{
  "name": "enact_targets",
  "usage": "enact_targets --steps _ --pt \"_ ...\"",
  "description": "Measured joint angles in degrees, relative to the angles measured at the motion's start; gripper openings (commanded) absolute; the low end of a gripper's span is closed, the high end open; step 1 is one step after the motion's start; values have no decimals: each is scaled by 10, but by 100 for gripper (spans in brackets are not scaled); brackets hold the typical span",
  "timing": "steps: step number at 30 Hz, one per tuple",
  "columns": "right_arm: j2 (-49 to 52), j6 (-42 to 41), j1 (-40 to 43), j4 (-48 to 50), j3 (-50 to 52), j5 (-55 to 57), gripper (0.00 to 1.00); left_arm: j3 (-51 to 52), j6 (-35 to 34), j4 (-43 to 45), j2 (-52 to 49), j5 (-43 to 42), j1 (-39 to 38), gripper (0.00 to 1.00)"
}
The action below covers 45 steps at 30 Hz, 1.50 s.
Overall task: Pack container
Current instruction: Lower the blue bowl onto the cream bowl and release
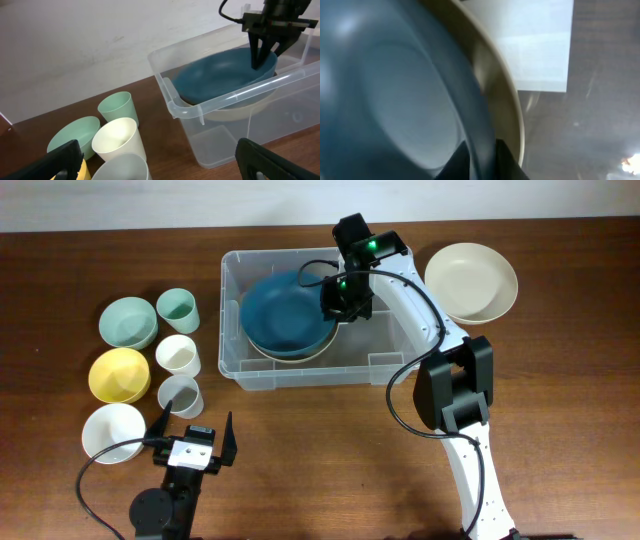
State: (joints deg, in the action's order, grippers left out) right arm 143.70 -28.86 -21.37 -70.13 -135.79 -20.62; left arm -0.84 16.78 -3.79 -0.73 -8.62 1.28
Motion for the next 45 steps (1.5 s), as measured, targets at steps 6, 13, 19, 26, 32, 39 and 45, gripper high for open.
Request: enact_targets --steps 6,13,19,26,32,39,45 --pt "0 0 0 2 0 -7 39 0 0 0 0 0 0 100" --pt "0 0 0 3 0 -14 36 0 0 0 0 0 0 100" --pt "0 -1 2 0 0 -10 4 0 0 0 0 0 0 100" --pt "0 -3 2 -5 0 -9 7 0 0 0 0 0 0 100" --pt "0 -3 6 -16 0 -10 17 0 0 0 0 0 0 100" --pt "0 2 20 -39 0 -14 53 0 0 0 0 0 0 100" --pt "0 21 36 -73 -22 -14 59 0 0 0 0 0 0 100"
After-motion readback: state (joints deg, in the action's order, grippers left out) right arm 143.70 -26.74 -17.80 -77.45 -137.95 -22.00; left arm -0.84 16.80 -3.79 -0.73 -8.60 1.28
